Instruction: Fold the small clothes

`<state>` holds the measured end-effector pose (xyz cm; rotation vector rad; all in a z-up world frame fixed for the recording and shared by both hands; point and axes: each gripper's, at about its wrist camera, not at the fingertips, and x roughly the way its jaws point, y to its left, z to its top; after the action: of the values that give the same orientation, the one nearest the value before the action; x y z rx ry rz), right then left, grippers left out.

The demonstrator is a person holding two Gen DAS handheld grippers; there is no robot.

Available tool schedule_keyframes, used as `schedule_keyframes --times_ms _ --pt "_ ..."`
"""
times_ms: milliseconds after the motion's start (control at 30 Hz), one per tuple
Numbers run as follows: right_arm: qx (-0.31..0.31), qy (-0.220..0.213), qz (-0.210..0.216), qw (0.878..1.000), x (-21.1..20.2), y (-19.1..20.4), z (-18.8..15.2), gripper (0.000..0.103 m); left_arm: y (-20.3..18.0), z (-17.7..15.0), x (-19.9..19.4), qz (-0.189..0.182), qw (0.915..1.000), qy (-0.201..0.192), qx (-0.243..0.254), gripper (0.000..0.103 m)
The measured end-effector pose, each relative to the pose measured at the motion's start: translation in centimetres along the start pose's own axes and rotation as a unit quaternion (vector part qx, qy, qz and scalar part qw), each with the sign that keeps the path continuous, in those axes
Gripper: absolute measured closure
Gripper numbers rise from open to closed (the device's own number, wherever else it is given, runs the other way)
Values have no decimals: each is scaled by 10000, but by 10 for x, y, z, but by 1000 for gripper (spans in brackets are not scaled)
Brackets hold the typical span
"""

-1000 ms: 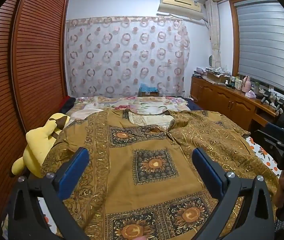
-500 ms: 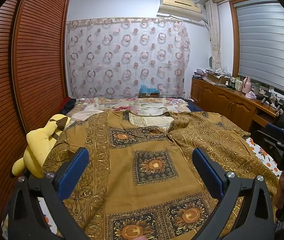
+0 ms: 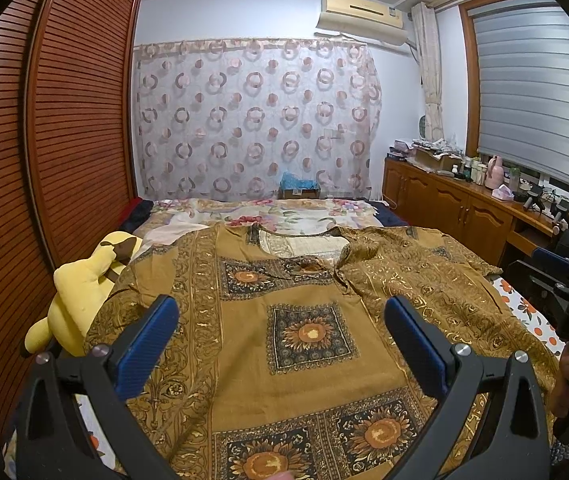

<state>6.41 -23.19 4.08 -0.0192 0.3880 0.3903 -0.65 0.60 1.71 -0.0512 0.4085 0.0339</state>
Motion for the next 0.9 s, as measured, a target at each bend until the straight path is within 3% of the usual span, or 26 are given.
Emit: schedule_keyframes --times_ms 900 --pt "4 -36 -4 10000 -2 1 2 0 -3 9 -6 19 10000 -50 32 0"
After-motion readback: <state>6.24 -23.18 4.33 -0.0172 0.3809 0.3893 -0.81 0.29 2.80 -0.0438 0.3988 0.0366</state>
